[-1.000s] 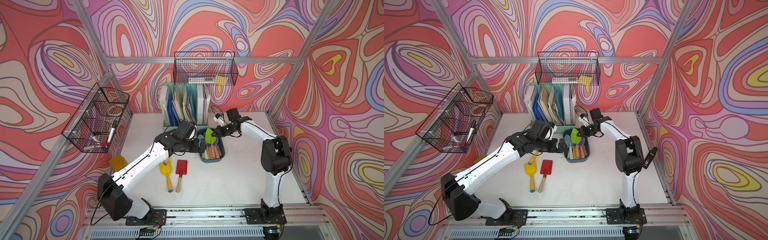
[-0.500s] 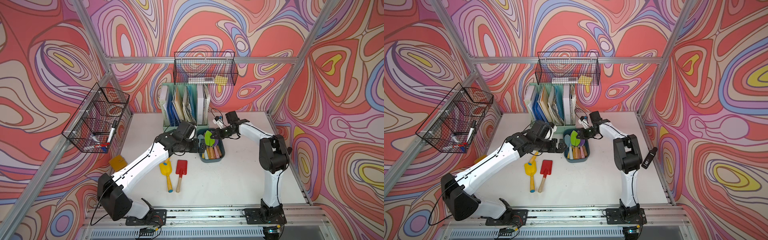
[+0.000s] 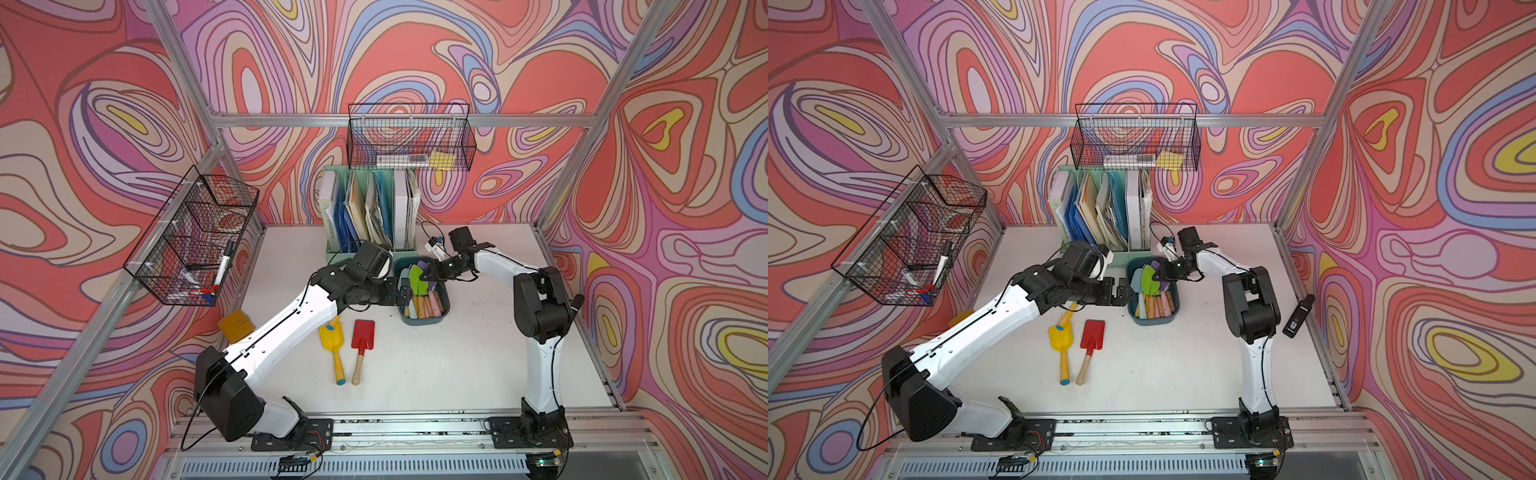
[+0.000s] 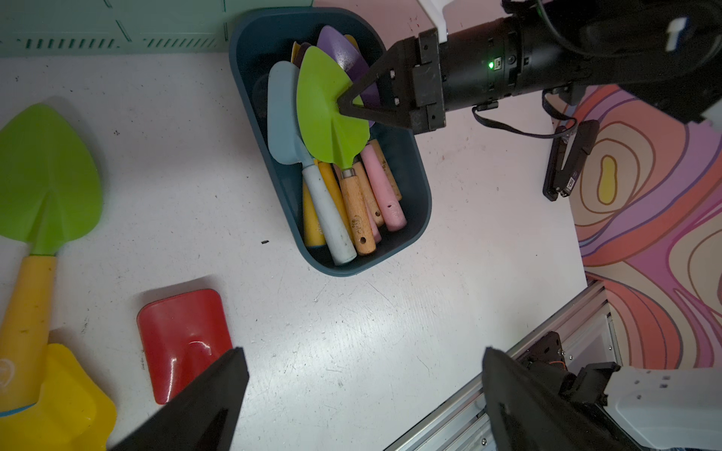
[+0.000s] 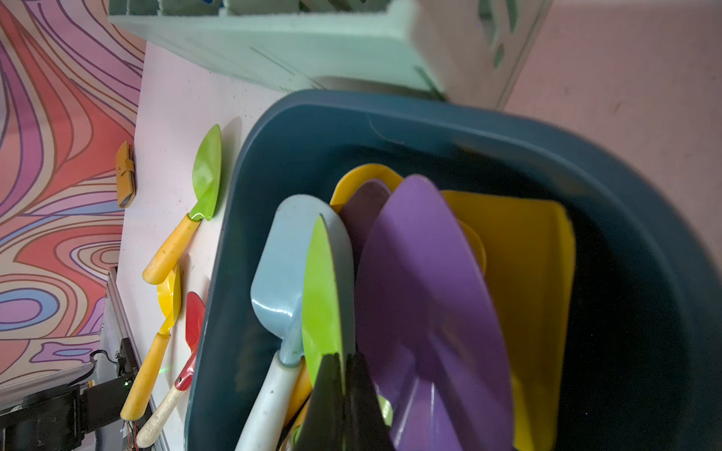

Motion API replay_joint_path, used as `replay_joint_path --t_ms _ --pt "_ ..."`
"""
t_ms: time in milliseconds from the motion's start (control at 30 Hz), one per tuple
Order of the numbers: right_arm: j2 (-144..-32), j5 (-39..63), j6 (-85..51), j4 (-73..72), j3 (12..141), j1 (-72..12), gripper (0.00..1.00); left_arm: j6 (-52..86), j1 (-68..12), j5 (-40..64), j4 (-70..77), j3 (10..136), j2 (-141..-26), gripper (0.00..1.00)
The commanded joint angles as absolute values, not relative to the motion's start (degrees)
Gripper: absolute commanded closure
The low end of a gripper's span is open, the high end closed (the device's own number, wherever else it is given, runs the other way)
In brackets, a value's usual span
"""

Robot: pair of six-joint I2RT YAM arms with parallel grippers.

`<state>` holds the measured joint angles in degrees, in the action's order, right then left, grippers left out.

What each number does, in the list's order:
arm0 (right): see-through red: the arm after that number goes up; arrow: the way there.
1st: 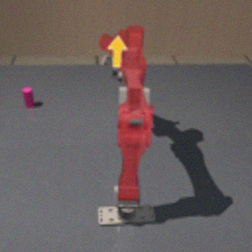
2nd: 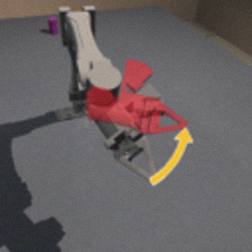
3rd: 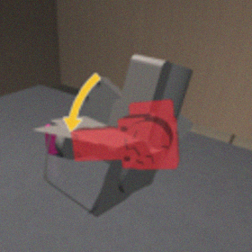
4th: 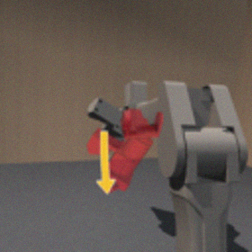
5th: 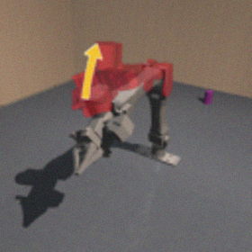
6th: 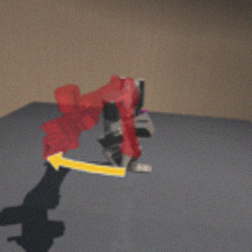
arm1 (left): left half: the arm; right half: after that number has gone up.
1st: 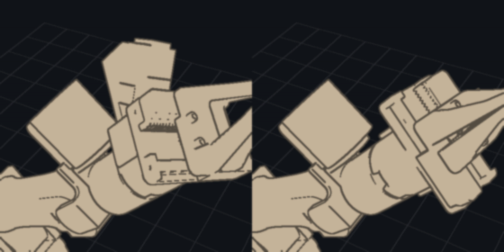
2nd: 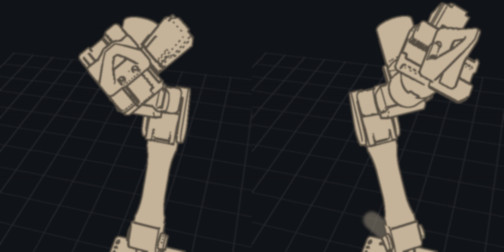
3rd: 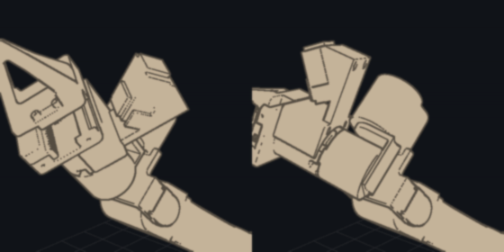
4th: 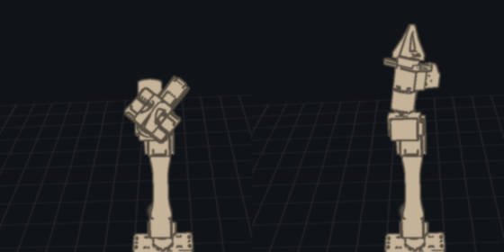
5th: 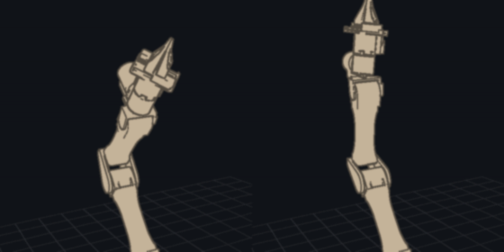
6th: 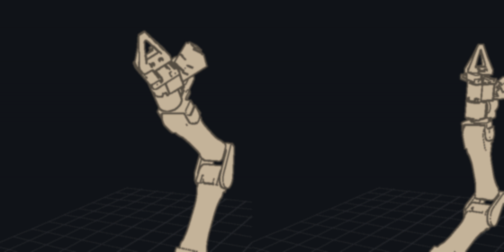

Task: Put the shovel into the storage box
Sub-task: Place the shovel in the storage box.

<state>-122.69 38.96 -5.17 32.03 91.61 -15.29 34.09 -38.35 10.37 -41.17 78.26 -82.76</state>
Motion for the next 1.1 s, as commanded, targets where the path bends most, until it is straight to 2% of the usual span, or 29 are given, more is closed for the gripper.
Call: replay_joint_path --t_ms 0,167,600,1067 --pt "-124.8 38.8 -5.1 31.3 91.3 -15.1 1.00 34.1 -38.6 10.4 -42.0 78.7 -83.7 0.01" --pt "-125.3 38.8 -5.2 31.5 91.6 -15.1 0.99 34.0 -38.6 10.4 -42.4 79.0 -84.1 0.01" --pt "-124.1 37.8 -5.0 33.4 92.2 -15.0 0.75 34.0 -38.6 10.8 -42.4 79.3 -84.5 0.01" --pt "-121.6 32.6 -6.6 37.4 94.8 -15.0 0.61 33.4 -38.6 9.7 -43.8 79.4 -83.9 0.01"
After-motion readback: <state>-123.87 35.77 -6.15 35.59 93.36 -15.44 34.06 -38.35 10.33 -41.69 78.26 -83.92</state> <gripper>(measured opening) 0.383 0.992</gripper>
